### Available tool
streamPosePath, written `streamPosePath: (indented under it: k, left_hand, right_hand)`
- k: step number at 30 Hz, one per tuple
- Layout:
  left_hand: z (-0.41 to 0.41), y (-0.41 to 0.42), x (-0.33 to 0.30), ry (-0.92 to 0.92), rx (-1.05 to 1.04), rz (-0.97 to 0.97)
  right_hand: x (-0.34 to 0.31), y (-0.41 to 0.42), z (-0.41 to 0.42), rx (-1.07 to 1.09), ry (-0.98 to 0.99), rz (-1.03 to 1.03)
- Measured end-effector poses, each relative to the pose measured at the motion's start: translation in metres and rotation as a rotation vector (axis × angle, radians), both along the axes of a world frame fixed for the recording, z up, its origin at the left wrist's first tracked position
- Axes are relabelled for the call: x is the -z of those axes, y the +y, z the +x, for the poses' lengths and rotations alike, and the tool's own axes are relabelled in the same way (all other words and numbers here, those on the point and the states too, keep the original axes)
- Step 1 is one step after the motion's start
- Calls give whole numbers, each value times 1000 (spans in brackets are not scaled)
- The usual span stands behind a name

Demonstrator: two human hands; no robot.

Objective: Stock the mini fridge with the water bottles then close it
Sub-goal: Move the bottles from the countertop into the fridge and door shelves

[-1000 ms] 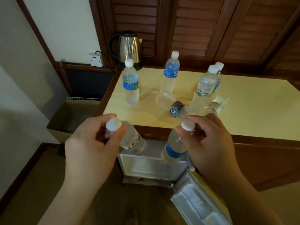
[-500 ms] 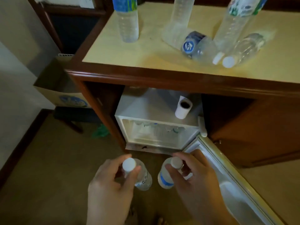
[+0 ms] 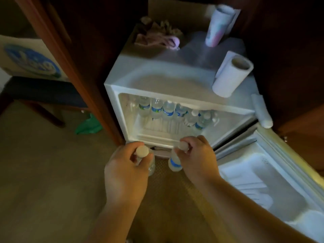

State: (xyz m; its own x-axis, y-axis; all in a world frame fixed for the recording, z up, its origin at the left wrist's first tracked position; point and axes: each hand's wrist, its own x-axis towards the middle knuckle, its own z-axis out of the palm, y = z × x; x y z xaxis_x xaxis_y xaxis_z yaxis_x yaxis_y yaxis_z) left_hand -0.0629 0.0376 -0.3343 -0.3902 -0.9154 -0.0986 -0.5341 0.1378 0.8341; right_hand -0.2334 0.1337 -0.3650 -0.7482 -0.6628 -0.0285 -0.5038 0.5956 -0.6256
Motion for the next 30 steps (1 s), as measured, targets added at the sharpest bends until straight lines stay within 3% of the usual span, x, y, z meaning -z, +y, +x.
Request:
streamPosePath:
  k: [5,11,21,30]
  left_hand:
    - [-20,-16,58,-15,46,-24]
    - [-30,-45,99,-42,121,-13]
    - [-39,-64,134,-91,167,-20]
    - [-36,-61,144,-88,181,35]
  right_hand:
    - [68,-40,-43,-11,-7,69]
    - [114,-71,-86,-92,172,169]
    - [133,-116,-139,-50,269,275]
    - [134,-144,-157,-106,507,492]
